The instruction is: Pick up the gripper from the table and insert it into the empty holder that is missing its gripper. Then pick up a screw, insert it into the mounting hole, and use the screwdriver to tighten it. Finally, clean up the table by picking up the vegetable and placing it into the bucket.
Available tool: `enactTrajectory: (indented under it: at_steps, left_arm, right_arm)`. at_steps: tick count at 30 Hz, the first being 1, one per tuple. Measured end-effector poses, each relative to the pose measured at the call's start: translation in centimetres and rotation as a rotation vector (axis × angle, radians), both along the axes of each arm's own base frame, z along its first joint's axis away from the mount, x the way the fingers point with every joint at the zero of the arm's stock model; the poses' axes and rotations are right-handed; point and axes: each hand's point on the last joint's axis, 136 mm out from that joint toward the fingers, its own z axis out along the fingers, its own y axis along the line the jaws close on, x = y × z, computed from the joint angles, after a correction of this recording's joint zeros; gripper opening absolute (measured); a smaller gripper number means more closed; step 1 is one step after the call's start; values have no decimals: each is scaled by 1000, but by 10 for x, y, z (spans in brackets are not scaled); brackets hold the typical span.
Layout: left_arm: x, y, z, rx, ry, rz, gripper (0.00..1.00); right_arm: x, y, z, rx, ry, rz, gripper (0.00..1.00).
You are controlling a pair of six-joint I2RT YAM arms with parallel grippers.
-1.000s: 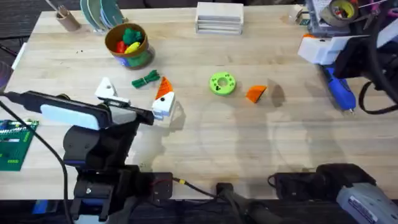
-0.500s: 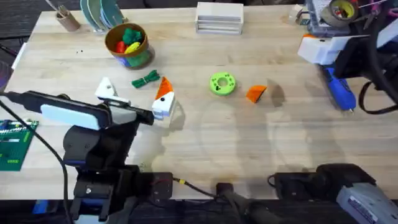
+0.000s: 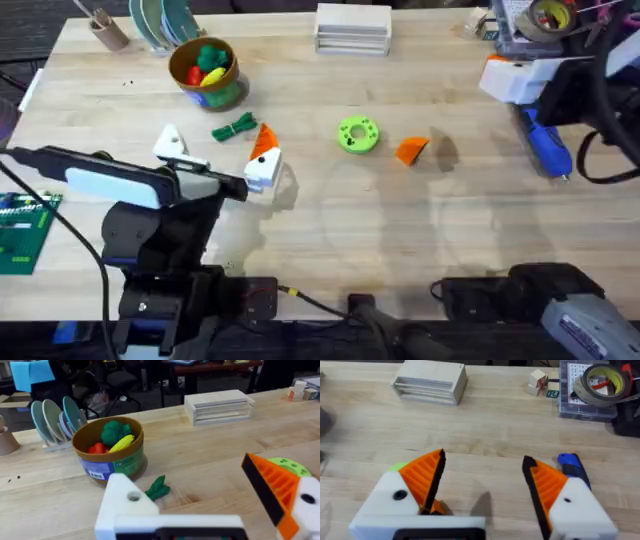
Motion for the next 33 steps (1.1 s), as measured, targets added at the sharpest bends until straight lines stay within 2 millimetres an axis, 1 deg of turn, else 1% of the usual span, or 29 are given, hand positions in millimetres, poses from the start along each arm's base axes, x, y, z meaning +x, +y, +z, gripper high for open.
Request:
enactTrajectory:
  at_steps: [33]
  left_arm:
    - [0,0,0,0,0,0,993]
  right_arm:
    - [0,0,0,0,0,0,991]
